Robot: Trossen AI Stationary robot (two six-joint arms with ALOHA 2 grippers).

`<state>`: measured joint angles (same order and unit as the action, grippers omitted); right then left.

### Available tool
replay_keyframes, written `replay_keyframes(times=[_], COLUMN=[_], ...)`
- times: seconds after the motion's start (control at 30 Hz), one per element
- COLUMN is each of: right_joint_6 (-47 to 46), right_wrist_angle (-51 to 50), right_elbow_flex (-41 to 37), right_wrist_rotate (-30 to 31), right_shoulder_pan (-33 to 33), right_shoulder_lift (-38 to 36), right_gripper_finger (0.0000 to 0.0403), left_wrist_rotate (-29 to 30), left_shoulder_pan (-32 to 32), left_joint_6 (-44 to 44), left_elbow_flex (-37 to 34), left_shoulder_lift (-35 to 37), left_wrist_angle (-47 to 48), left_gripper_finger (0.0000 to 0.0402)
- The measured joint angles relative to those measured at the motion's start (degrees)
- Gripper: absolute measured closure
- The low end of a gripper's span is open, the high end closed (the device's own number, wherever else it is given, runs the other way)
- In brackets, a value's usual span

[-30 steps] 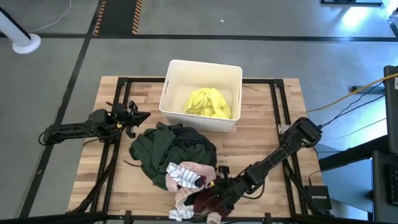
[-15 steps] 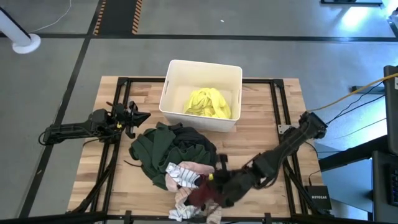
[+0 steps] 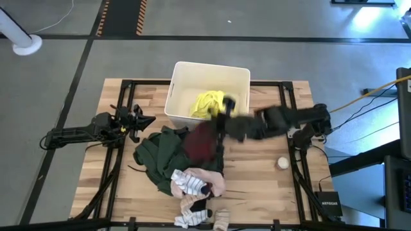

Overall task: Sort clothes
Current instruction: Put the dark red underwear into the white bin

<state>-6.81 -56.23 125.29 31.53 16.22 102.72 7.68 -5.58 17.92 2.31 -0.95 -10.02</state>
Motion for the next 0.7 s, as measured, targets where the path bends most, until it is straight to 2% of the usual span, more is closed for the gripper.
replay_keyframes(times=[0.17, 0.33, 0.53, 0.7], right_joint_6=[6.4, 9.0, 8.6, 1.7], right_wrist_angle=[-0.9, -0.6, -1.1, -1.0], right_elbow_flex=[3.4, 4.2, 3.7, 3.5], right_wrist_rotate=[4.6, 6.9, 7.1, 4.7], right_shoulder_pan=[-8.4, -16.4, -24.1, -29.4], right_shoulder_lift=[0.1, 0.1, 0.3, 0.7], right_gripper_finger=[0.0395, 0.0387, 0.0390, 0.0382], left_wrist_rotate=[0.0, 0.0, 0.0, 0.0], left_shoulder_pan=[0.0, 0.0, 0.0, 0.0], left_joint_6=[-0.2, -0.4, -1.3, -1.4], left_elbow_flex=[0.0, 0.0, 0.0, 0.0], left_shoulder_lift=[0.0, 0.0, 0.0, 0.0], left_wrist_angle=[1.0, 1.8, 1.8, 2.0], left_gripper_finger=[0.0401, 0.0402, 0.0401, 0.0402])
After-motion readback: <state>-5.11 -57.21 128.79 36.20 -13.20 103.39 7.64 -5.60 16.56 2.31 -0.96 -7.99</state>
